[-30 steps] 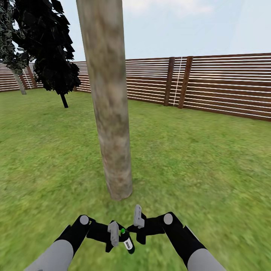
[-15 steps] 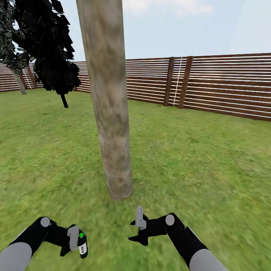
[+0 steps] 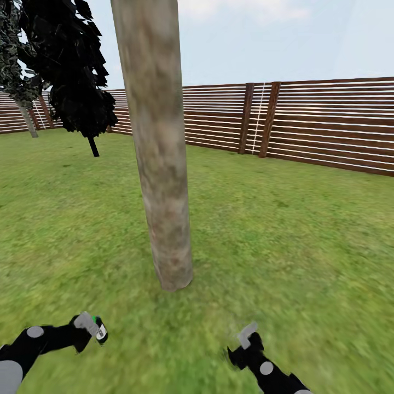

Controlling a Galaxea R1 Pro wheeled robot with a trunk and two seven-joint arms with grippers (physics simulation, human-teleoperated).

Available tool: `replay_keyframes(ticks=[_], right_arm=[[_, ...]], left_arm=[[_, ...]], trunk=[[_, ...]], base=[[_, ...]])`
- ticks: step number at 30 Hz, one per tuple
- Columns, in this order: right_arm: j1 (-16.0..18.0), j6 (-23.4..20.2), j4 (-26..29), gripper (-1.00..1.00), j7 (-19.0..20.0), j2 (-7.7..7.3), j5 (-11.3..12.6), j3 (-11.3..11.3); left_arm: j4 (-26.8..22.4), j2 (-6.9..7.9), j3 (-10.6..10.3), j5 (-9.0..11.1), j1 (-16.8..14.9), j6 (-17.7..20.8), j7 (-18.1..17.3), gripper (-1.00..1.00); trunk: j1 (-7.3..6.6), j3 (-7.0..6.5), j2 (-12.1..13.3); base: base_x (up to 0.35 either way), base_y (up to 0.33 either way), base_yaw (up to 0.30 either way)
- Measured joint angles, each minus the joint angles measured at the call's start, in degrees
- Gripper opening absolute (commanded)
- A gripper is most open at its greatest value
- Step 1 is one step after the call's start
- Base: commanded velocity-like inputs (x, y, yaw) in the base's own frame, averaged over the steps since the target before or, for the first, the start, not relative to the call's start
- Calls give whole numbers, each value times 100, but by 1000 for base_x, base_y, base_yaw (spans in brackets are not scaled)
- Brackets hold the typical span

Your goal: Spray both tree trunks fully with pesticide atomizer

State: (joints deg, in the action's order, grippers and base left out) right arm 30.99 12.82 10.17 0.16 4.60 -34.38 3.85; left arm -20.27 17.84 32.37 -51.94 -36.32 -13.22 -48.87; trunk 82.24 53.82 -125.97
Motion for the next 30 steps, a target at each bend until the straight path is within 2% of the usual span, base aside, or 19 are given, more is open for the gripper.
replay_keyframes(ticks=[2,3,4,6,7,10,13,14,16,18,21,25,30], right_arm=[[0,96,-84,100,-740,-11,106,143],[-5,190,-102,100,-1025,-19,285,257],[-17,358,-115,100,-1280,-20,642,408],[-43,509,-123,100,-1432,-35,1093,499],[-51,540,-127,100,-1453,-38,1207,514],[-61,567,-182,100,-1450,-56,1309,526],[-62,591,-209,100,-1441,-146,1328,529],[-73,664,-233,100,-1440,-248,1340,538],[-113,763,-254,100,-1432,-324,1345,530],[-130,789,-261,100,-1435,-340,1344,528],[-140,798,-251,100,-1445,-349,1339,533],[-141,801,-260,100,-1456,-355,1336,535],[-160,802,-297,100,-1460,-353,1341,530]], left_arm=[[165,-87,347,161,0,554,920,-100],[198,-176,430,195,-1,781,1426,-100],[186,-387,454,199,0,1070,2105,-100],[151,-689,429,129,-3,1515,2802,-100],[146,-762,444,145,-3,1713,2976,-100],[177,-843,496,238,-8,1923,3155,-100],[178,-919,505,538,-30,2129,3184,-100],[164,-989,476,696,-48,2538,3180,-100],[142,-1107,445,789,-78,3021,3141,-100],[136,-1196,438,823,-95,3171,3131,-100],[126,-1413,431,823,-111,3283,3163,-100],[-37,-1491,432,833,-109,3310,3186,-100],[-81,-1509,437,833,-109,3306,3194,-100]], trunk=[[0,0,0],[0,0,0],[0,0,0],[0,0,0],[0,0,0],[0,0,0],[0,0,0],[0,0,0],[0,0,0],[0,0,0],[-3,-1,0],[-3,-1,0],[-1,0,0]], base=[[0,0,0],[0,0,0],[0,0,0],[0,0,0],[0,0,0],[0,0,0],[0,0,0],[0,0,0],[0,0,0],[49,0,0],[265,-23,0],[294,-124,0],[171,-213,-109]])
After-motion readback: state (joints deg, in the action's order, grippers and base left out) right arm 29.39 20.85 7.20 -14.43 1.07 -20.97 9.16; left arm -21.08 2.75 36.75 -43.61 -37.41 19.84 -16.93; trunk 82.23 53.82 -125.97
